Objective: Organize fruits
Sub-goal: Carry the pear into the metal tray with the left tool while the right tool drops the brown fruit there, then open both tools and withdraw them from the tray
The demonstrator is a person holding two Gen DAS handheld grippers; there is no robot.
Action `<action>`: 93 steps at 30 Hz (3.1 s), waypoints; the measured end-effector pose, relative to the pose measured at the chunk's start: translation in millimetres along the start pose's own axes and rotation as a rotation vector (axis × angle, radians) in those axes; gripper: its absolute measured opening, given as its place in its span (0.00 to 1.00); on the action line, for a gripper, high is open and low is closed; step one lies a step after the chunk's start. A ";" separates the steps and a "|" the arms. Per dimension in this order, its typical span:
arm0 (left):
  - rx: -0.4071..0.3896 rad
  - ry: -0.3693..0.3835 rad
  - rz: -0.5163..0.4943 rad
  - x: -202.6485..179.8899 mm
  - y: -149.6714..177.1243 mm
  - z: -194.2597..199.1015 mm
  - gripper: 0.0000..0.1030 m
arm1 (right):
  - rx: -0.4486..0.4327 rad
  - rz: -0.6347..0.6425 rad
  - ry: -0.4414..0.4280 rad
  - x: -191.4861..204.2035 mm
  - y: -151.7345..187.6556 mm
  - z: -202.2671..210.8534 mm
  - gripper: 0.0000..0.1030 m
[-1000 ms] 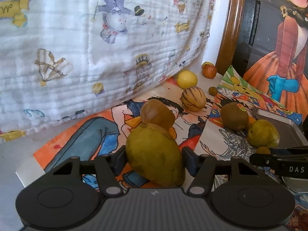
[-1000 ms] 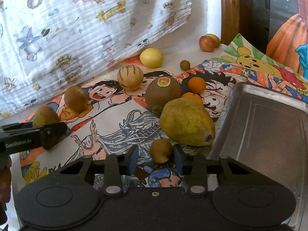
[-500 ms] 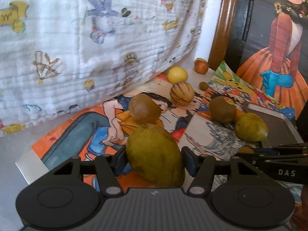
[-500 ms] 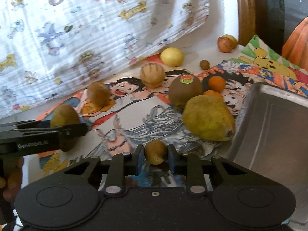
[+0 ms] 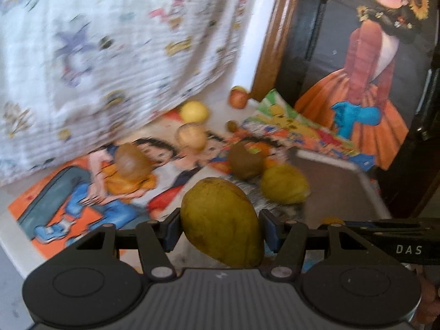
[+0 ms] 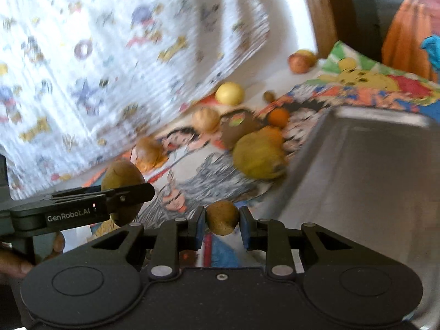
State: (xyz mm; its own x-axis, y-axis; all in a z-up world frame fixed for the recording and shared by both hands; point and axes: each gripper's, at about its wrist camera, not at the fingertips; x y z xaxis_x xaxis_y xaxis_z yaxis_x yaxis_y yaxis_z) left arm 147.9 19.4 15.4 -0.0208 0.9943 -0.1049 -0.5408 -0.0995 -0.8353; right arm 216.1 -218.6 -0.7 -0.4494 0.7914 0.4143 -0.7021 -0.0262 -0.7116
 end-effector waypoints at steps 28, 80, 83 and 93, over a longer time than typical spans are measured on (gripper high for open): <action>0.027 0.230 0.029 -103.3 -50.2 -141.5 0.42 | -0.109 -0.203 0.159 -155.9 -99.6 -33.2 0.27; -0.061 0.053 -0.028 -45.5 6.6 27.4 1.00 | -0.240 -0.054 0.230 -15.9 20.1 103.4 0.99; -0.046 0.049 -0.038 -39.0 15.4 34.3 1.00 | -0.218 -0.049 0.245 -4.9 37.5 104.5 0.99; 0.000 0.017 -0.058 -18.6 40.1 49.0 1.00 | -0.130 -0.120 0.281 11.9 77.4 98.0 0.99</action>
State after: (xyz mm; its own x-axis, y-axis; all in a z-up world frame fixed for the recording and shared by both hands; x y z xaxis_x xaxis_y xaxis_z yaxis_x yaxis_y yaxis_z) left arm 85.4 -1.1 10.3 0.0248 0.9976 -0.0649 -0.5410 -0.0412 -0.8400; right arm 102.3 -271.1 4.8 -0.1848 0.9222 0.3398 -0.6568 0.1413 -0.7407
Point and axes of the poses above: each gripper's, at about its wrist camera, not at the fingertips, and z roughly against the way its jaws point, x to its left, y to its underside, and after that the axes turned 8 degrees about -z, right-handed
